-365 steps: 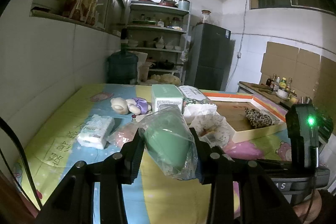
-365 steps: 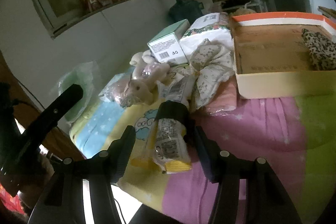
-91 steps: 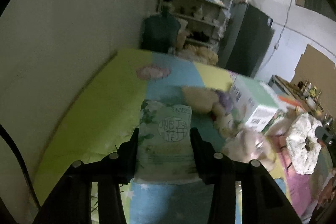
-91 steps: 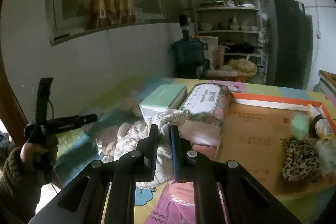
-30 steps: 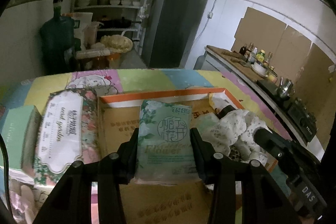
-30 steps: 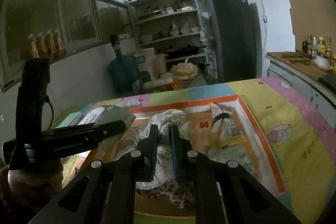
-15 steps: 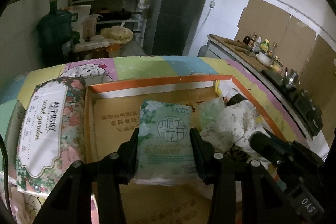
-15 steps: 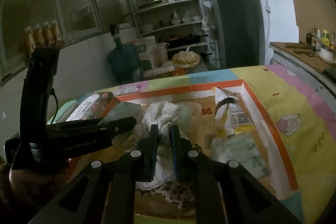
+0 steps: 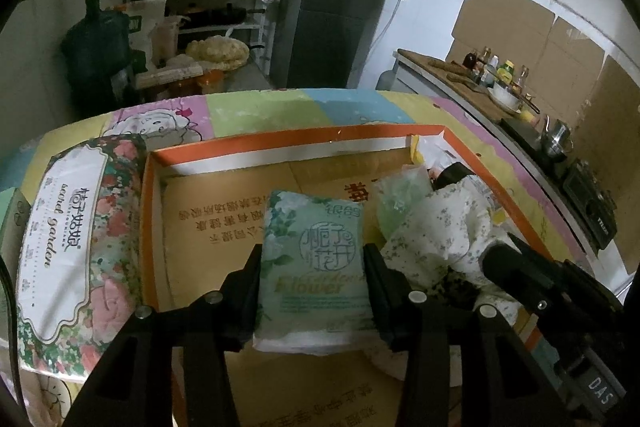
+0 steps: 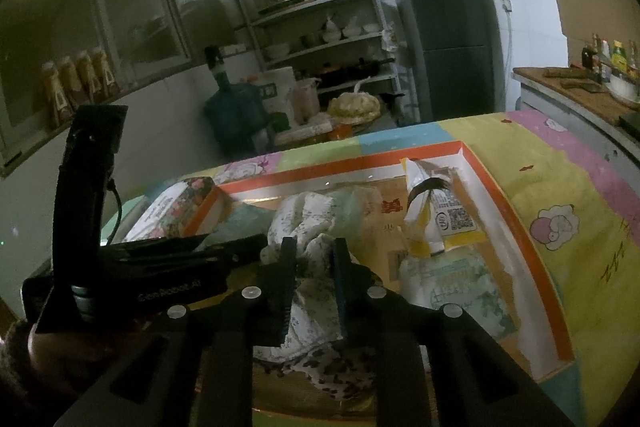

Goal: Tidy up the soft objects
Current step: 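Lower both items into the tray and open both tools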

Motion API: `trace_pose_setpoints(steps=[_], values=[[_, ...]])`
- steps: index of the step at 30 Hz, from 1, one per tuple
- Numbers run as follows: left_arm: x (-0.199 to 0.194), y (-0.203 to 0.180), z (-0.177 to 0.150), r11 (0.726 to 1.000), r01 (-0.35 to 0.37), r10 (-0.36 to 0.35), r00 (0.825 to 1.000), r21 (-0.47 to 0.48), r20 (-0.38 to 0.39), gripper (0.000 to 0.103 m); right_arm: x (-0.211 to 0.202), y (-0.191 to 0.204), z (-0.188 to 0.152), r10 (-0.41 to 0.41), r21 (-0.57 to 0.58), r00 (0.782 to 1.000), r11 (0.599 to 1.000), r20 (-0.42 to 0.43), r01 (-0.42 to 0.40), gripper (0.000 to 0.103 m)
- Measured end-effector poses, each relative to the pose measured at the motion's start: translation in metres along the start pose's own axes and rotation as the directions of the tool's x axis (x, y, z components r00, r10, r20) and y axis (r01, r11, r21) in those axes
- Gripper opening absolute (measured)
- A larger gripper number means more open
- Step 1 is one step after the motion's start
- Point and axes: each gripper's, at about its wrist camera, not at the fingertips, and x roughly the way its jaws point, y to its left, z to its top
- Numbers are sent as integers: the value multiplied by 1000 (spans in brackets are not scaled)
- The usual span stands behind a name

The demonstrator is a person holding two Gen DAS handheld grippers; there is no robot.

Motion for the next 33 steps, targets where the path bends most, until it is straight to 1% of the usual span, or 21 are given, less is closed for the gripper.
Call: trace_pose_setpoints(steps=[3, 7, 11, 15, 16, 18, 20, 26, 33], values=[[0, 1, 0, 1000, 9, -9, 1000, -2, 3, 49, 0, 0, 0, -2, 5, 1000, 1000, 3, 2, 25], [-1, 3, 0, 1000, 26, -25, 1000, -8, 17, 52, -2, -2, 0, -2, 16, 1000, 1000, 7, 2, 27], [-7, 2, 0, 999, 35, -35, 998, -11, 46, 62, -5, -4, -1, -2, 20, 1000, 1000, 13, 2, 29], [-13, -1, 0, 999, 42, -41, 997, -3, 64, 70, -9, -5, 0, -2, 24, 1000, 1000, 20, 1, 31], [-14, -2, 0, 999, 44, -44, 997, -2, 69, 71, -11, -5, 0, -2, 24, 1000, 1000, 23, 1, 32], [-18, -5, -1, 999, 47, -47, 996, 0, 82, 76, -14, -6, 0, -3, 28, 1000, 1000, 29, 2, 45], [-24, -6, -1, 999, 49, -49, 994, 3, 95, 77, -18, -6, 1, -1, 37, 999, 999, 39, -1, 48], [-42, -9, 0, 998, 63, -64, 989, 16, 136, 77, -31, -4, 1, -4, 45, 998, 999, 65, 1, 48], [-63, -6, 1, 998, 64, -65, 982, 14, 176, 78, -42, 6, 4, -5, 27, 996, 1000, 87, 2, 49]])
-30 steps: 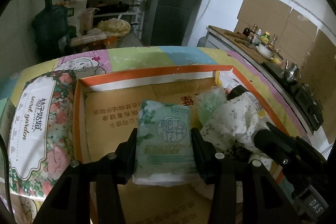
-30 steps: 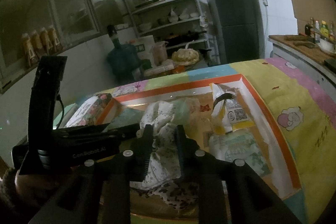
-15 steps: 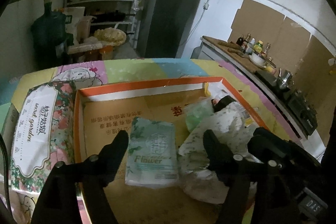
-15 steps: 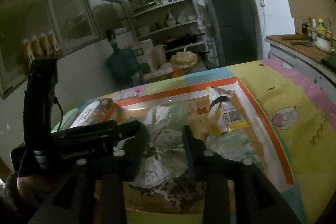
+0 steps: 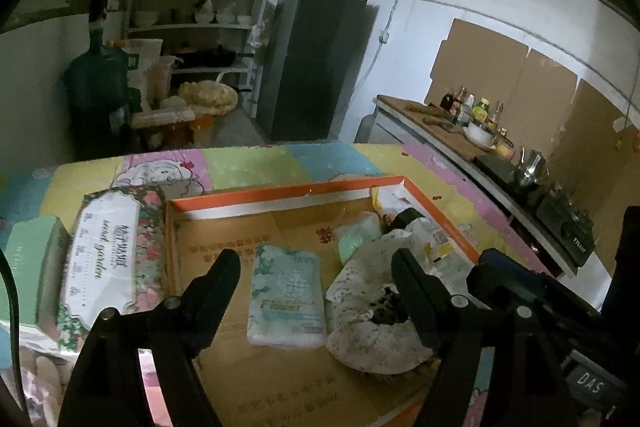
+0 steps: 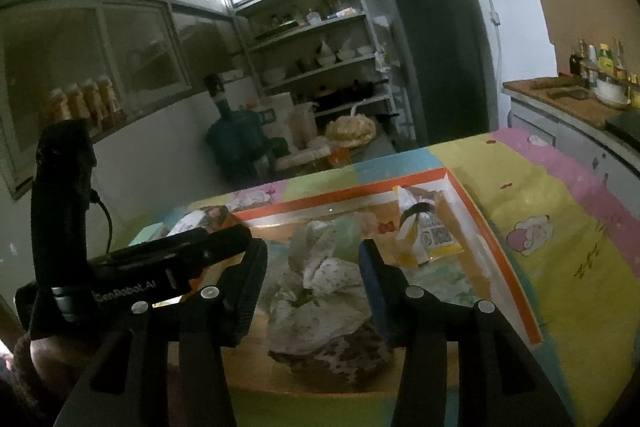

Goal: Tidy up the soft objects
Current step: 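Lower both items into the tray and open both tools, then withdraw both tools from the tray back toward the pile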

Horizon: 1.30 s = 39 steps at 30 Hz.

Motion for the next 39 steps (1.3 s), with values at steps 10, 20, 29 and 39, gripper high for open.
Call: trace_pose_setpoints(steps=[10, 20, 29, 39], values=[[-30, 5, -2, 1000, -27, 27, 998, 4, 48, 78, -6, 14, 3, 16, -1, 1000, 1000, -5, -16, 51], [-61, 23, -6, 998, -62, 62, 994, -5, 91, 78, -14, 44, 3, 39, -36, 999, 999, -5, -39, 57], [-91, 48, -12, 994, -107, 110, 986, -31, 122, 78, -14, 72, 3, 66, -76, 998, 995, -11, -67, 59], [-122, 76, -20, 987, -143, 152, 976, -70, 157, 78, -14, 106, 2, 95, -129, 995, 987, -21, -97, 59]])
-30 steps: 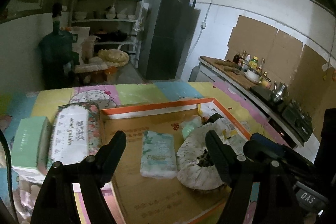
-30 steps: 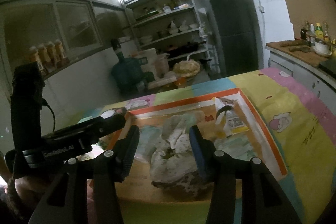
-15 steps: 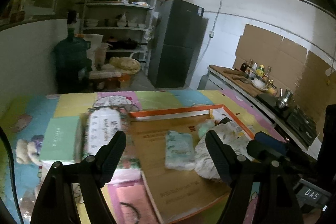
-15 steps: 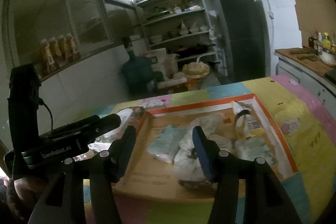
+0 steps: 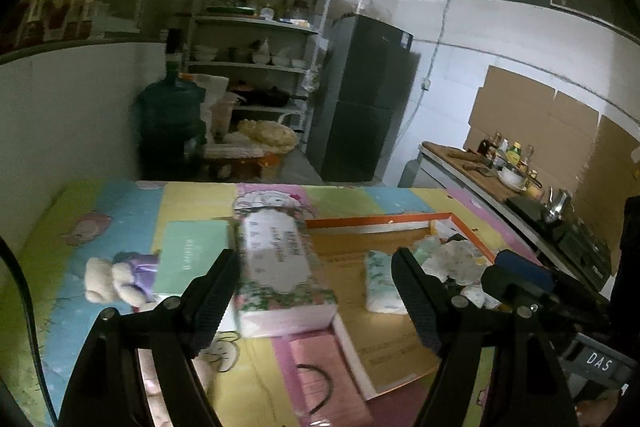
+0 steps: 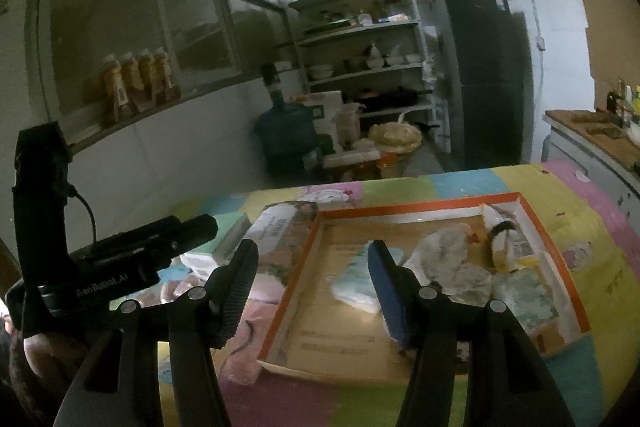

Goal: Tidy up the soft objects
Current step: 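Withdraw both tools from the tray back toward the pile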

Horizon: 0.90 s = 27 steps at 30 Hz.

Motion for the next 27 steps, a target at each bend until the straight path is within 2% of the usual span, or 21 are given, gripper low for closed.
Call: trace_pose_setpoints(steps=[17, 27], values=[[-36, 71, -14, 990, -98, 101, 995, -97, 25, 78, 28, 53, -8, 75, -64, 995, 995, -60, -79, 59], [-55, 116, -27, 974, -165, 171, 985, -157, 30, 78, 59, 91, -27, 164, -76, 976, 981, -146, -177, 59]])
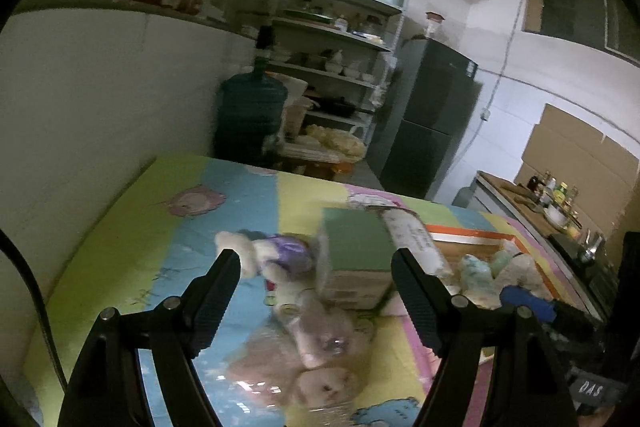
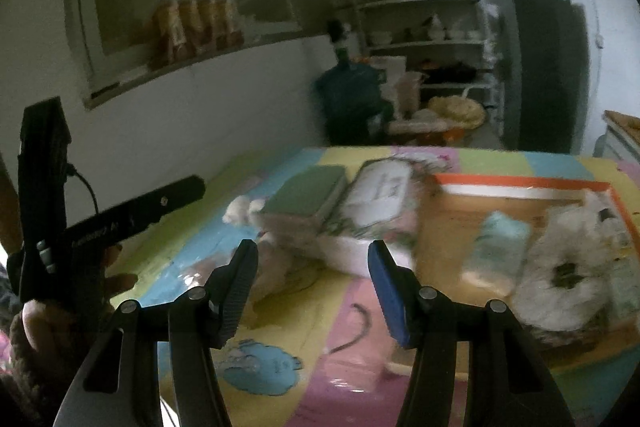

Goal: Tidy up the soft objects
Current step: 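Withdraw both tools from the tray back toward the pile, then grasp the clear plastic bag with the left tool while the right tool grasps the pink plush bunny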

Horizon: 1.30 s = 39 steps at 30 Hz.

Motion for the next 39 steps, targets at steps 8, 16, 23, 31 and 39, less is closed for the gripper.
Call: trace_pose_setpoints(steps=[8, 16, 23, 31, 39], values=[[-6, 30, -6, 998, -48, 48, 999, -31, -2, 78, 34, 29, -17, 90, 16, 993, 996, -72, -89, 59], [-5, 49, -16, 998, -54, 53, 998, -36, -24, 78, 63, 47, -38, 111, 72, 986, 992, -127, -102, 59], [-6, 60, -25, 998, -48, 47, 998, -32, -36, 78, 81, 45, -48, 123, 193, 983, 976, -137, -95, 64], [-7, 76, -31, 998, -47, 45, 998, -45, -38, 78, 96, 46, -50, 138, 259, 978, 961, -154, -95, 67], [-5, 82, -36, 998, -42, 40, 998, -42, -53, 78, 102, 46, -49, 129, 269, 980, 960, -153, -84, 67]])
